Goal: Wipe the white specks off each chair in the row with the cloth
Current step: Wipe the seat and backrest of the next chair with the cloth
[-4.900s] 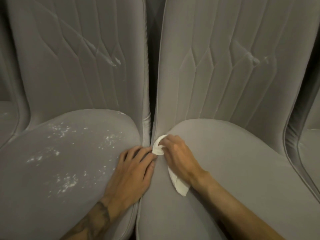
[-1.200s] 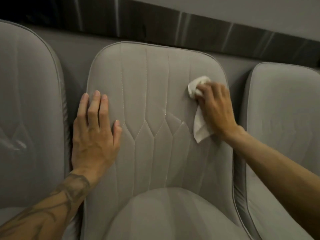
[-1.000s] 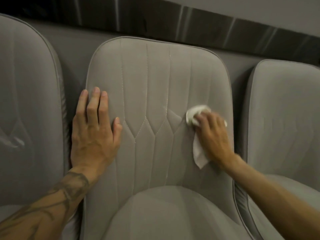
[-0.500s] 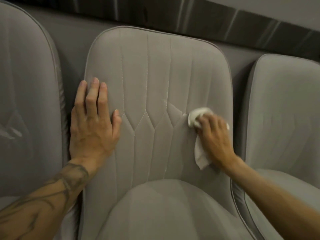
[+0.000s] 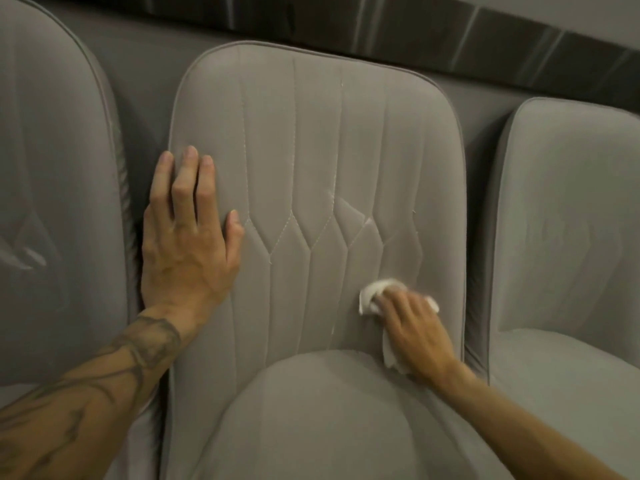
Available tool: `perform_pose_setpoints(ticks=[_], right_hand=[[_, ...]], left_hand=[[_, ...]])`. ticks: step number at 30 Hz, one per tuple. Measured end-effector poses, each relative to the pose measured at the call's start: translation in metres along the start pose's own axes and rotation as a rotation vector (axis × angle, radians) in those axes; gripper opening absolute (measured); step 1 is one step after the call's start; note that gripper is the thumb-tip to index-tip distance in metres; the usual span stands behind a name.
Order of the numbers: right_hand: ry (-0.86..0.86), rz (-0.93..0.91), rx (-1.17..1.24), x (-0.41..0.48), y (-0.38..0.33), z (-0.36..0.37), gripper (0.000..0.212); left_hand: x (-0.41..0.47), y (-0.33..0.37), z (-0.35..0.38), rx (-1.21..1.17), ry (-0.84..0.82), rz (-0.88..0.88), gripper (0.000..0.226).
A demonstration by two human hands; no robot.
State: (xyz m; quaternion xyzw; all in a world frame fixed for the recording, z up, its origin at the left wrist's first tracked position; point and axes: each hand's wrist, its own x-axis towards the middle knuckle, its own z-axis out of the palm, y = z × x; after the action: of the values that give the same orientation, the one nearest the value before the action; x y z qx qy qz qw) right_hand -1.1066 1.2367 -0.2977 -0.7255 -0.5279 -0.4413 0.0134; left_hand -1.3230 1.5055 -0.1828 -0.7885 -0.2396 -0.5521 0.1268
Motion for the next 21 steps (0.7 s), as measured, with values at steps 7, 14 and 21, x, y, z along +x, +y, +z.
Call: perform_pose_setpoints(ticks=[7,14,21], right_hand=[[0.016,-0.033,0.006,0.030,0.014,-0.012,0.033],[0.017,0.081,0.007,0.034,0.010,-0.005,0.042],[0.293,0.190,-0.032,0.155,0.073,-0.054,0.027]], left_hand=[[0.001,-0.002,0.000,0.008,-0.006,-0.003,0.061],[0.002,-0.001,0.000,-0.001,-0.011,-0.013,0.062],[0.001,-0.002,0.000,-0.006,-0.028,-0.014,0.063]])
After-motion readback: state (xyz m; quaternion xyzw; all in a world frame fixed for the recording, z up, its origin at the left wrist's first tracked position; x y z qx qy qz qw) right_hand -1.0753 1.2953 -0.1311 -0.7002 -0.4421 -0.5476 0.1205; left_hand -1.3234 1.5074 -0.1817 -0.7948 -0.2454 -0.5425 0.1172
